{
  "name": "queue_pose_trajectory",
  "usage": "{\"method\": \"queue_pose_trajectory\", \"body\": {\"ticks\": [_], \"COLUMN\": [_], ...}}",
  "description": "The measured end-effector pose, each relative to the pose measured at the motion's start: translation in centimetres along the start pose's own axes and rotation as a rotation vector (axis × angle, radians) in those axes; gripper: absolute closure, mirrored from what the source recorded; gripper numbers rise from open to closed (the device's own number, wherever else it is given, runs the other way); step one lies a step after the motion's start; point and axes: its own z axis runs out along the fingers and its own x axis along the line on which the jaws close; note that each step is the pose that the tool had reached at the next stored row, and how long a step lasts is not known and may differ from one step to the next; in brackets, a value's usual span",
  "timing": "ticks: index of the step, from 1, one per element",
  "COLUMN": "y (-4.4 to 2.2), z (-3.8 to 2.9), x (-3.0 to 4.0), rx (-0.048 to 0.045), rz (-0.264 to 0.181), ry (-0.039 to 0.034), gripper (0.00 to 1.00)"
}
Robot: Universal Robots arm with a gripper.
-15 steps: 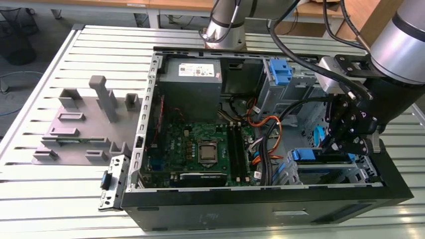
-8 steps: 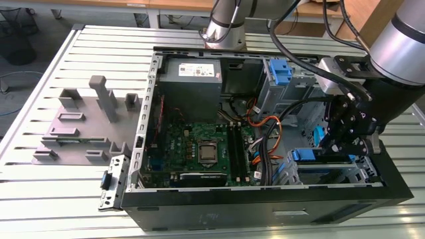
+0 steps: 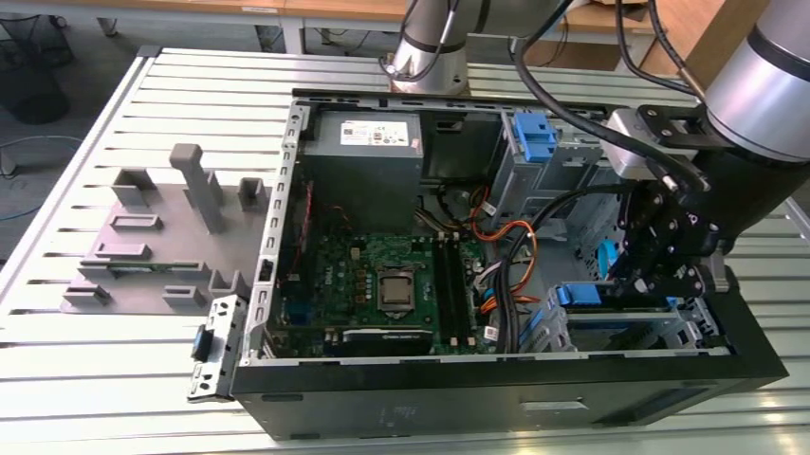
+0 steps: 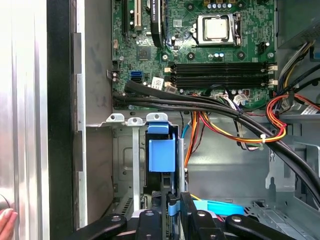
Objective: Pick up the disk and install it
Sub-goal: 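Insert the first disk wire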
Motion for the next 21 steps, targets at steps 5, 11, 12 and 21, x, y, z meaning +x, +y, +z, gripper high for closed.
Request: {"method": "queue_pose_trajectory", "body": {"ticks": [5, 11, 12, 21], "y": [0.00, 0.01, 0.01, 0.01], "z": [-0.57, -1.79, -2.00, -3.26], "x": [0.03, 0.08, 0.09, 0.13], "rx": [0.0000, 0.0000, 0.0000, 0.0000], "rz": [0.000, 0.000, 0.000, 0.000], "ry": [0.0000, 0.0000, 0.0001, -0.0003], "gripper": [0.71, 0.71, 0.71, 0.71]}}
